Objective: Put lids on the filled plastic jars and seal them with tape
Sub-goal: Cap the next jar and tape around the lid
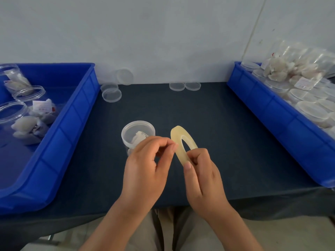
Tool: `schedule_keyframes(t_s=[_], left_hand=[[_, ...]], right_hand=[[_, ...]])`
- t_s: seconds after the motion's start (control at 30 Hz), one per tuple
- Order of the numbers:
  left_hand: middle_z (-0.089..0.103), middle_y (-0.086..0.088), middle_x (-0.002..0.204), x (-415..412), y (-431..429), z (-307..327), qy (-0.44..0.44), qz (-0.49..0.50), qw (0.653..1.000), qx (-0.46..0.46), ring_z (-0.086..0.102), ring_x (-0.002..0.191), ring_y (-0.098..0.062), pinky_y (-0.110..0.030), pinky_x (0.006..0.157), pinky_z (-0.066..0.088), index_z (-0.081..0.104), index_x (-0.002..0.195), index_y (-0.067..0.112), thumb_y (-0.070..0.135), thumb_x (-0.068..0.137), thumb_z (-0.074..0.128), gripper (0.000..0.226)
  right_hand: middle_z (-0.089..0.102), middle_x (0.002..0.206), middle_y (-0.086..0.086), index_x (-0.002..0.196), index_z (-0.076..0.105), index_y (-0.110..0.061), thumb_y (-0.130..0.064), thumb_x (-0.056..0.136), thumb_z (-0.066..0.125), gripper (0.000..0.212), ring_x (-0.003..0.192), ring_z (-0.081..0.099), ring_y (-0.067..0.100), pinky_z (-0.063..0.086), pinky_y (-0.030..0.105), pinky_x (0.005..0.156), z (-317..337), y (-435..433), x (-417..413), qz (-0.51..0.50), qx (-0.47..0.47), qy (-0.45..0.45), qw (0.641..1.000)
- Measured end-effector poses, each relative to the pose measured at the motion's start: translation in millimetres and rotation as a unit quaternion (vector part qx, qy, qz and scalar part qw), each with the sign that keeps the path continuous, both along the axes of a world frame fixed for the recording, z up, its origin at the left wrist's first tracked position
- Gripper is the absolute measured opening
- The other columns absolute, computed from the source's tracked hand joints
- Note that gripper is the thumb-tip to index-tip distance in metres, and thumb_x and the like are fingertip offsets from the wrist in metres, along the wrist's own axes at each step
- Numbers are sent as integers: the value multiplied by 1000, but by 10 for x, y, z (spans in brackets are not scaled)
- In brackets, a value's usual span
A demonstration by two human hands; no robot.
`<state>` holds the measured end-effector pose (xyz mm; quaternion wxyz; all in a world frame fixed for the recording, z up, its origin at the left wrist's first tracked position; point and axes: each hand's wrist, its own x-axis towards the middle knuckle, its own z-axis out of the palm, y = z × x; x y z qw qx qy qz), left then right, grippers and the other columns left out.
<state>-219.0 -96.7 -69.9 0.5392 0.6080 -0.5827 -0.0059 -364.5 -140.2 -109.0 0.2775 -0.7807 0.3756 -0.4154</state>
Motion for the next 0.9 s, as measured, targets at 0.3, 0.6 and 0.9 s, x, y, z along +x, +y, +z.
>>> schedule_keyframes(t_s=[0.3, 0.6, 0.9], left_hand=[[62, 26, 101, -2, 151, -133, 17, -56, 998, 20, 67, 93, -8, -16, 74, 55, 62, 104, 31, 43, 102, 59, 12], [73, 19, 92, 131, 194, -155, 16, -9, 1000, 3, 71, 87, -3, -12, 72, 55, 76, 95, 18, 22, 90, 80, 7], [73, 21, 91, 291, 225, -171, -9, 7, 1000, -17, 72, 86, -1, -12, 71, 54, 78, 93, 19, 31, 94, 80, 12]], right_hand=[[59, 82, -13, 153, 25, -42, -56, 106, 32, 49, 72, 60, 12, 44, 21, 63, 26, -122, -58, 25, 22, 43, 999], [65, 112, -29, 146, 47, -48, -50, 110, 32, 39, 101, 66, 2, 53, 20, 81, 84, -31, -41, 76, 16, 115, 990], [67, 106, -11, 133, 60, -47, -48, 111, 35, 33, 102, 64, 13, 53, 33, 83, 271, -183, -35, 125, 33, 157, 979]])
